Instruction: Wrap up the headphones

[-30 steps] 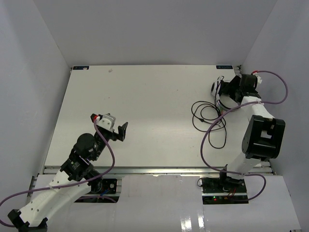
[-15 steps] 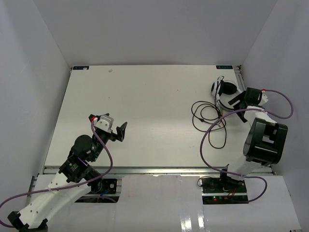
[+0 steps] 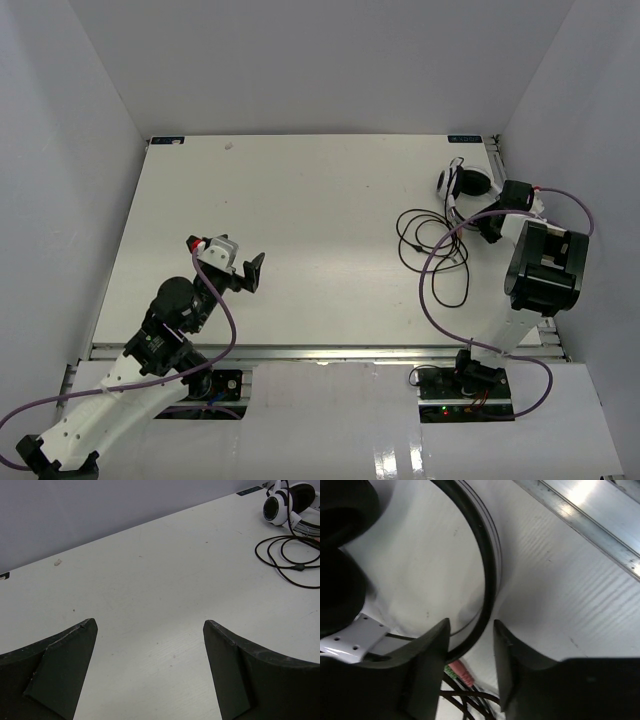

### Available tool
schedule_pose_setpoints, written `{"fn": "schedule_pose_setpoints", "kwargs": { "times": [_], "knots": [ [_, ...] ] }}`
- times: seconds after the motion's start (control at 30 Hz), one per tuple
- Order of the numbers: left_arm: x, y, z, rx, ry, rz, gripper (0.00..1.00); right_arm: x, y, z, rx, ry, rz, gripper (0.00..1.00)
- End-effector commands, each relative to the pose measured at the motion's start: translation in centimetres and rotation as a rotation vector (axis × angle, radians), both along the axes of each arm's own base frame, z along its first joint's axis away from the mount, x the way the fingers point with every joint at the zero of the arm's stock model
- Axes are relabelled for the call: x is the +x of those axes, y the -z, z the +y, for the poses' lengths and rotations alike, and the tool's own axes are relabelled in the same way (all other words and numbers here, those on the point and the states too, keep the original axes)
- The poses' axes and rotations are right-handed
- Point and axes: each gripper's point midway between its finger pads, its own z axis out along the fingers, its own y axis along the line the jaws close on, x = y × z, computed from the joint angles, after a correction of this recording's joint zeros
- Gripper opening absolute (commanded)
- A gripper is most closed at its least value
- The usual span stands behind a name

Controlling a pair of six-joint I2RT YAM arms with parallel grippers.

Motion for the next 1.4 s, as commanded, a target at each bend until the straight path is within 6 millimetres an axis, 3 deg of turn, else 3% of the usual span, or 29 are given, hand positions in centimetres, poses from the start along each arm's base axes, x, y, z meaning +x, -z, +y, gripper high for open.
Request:
{"fn": "schedule_pose_setpoints", "kwargs": {
  "times": [0.0, 0.1, 0.33, 0.47, 0.53, 0.63, 0.8, 1.17, 1.37],
  "knots": [
    [0.1, -0.3, 0.1, -0.004, -0.006, -0.007, 0.98, 1.3, -0.1, 1.0, 0.053, -0.067, -0.039, 0.22],
    [0.2, -0.3, 0.1, -0.003, -0.008, -0.006, 0.98, 2.3, -0.7, 2.3, 0.086, -0.154, -0.098, 0.09],
    [0.1, -0.3, 0.2, -0.005, -0.01, -0.008, 0.98, 4.3, -2.6, 5.9, 0.079, -0.418, -0.15, 0.08],
    [0.1, -0.3, 0.1, -0.005, -0.007, -0.006, 0.98, 4.8, -2.9, 12.1, -0.04, -0.711, -0.067, 0.08],
    [0.1, -0.3, 0.2, -0.005, -0.008, -0.006, 0.98, 5.8, -3.8, 14.4, -0.13, -0.845, -0.054, 0.08],
    [0.1, -0.3, 0.2, -0.008, -0.009, -0.007, 0.98, 6.5, -3.6, 18.2, -0.226, -1.003, -0.015, 0.08],
    [0.1, -0.4, 0.2, -0.008, -0.007, -0.009, 0.98, 7.4, -3.0, 19.8, -0.297, -1.13, 0.062, 0.08],
    [0.2, -0.2, 0.0, -0.004, -0.004, -0.004, 0.98, 10.2, -1.8, 20.9, -0.389, -1.313, 0.084, 0.09],
    [0.3, 0.2, -0.1, 0.005, -0.005, 0.007, 0.98, 10.3, -1.1, 23.0, -0.336, -1.436, 0.032, 0.33]
  ]
}}
